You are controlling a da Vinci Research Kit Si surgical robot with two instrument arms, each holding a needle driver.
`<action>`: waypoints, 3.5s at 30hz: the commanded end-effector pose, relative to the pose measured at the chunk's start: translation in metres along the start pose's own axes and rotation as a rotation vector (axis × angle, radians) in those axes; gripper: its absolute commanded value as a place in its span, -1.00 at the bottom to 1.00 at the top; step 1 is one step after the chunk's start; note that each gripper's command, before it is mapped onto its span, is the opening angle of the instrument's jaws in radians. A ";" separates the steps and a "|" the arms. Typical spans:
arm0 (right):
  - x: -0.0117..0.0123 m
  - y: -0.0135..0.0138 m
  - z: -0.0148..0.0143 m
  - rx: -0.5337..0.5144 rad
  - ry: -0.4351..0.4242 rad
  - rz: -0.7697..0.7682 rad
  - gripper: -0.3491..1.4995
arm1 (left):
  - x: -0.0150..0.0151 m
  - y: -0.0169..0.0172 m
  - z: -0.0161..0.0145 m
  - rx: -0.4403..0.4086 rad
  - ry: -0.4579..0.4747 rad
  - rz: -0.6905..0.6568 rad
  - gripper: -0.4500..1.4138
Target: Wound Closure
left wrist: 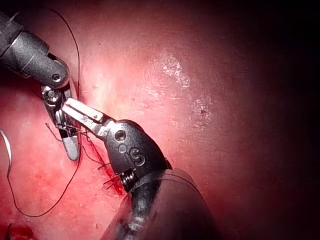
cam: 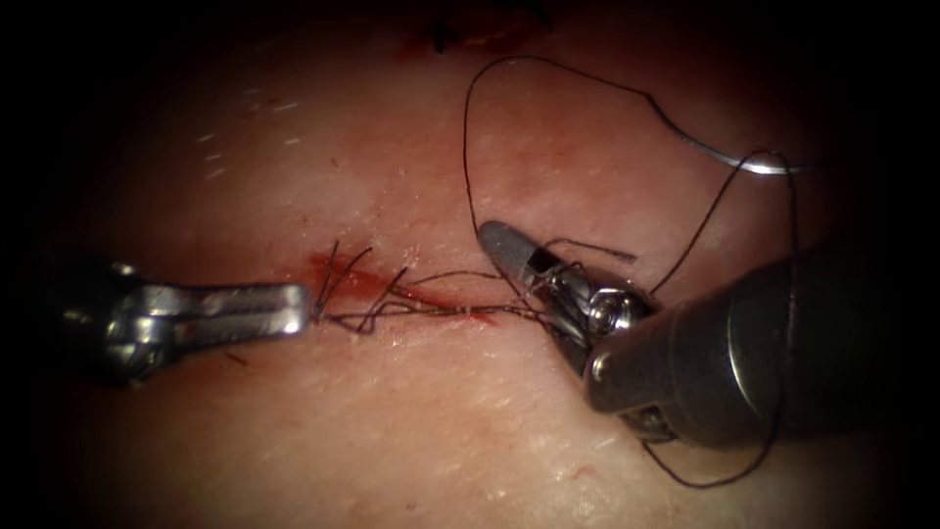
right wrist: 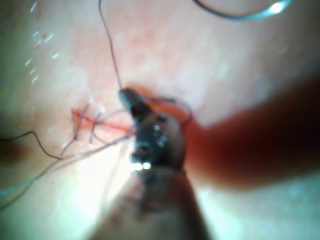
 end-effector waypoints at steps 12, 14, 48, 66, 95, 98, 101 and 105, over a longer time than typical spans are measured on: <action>-0.0040 -0.0112 -0.0048 0.075 0.058 -0.184 -1.00 | -0.0055 -0.0110 -0.0053 0.160 -0.108 -0.063 -1.00; -0.0045 -0.0114 -0.0044 0.082 0.057 -0.209 -1.00 | -0.0069 -0.0127 -0.0055 0.170 -0.125 -0.069 -1.00; -0.0169 -0.0080 -0.0019 0.114 -0.286 -0.428 -1.00 | -0.0063 -0.0314 0.0056 0.190 -0.118 -0.064 -1.00; -0.0205 -0.0079 -0.0028 0.137 -0.466 -0.623 -1.00 | -0.0026 -0.0391 0.0118 0.215 -0.096 -0.018 -1.00; -0.0253 -0.0080 -0.0043 0.203 -0.605 -0.738 -1.00 | -0.0007 -0.0466 0.0153 0.247 -0.073 0.004 -1.00; -0.0257 -0.0082 -0.0045 0.211 -0.617 -0.737 -1.00 | -0.0008 -0.0469 0.0156 0.252 -0.072 0.006 -1.00; -0.0261 -0.0082 -0.0047 0.217 -0.628 -0.737 -1.00 | -0.0008 -0.0471 0.0159 0.252 -0.071 0.007 -1.00; -0.0269 -0.0082 -0.0050 0.228 -0.650 -0.739 -1.00 | -0.0010 -0.0472 0.0161 0.250 -0.069 0.009 -1.00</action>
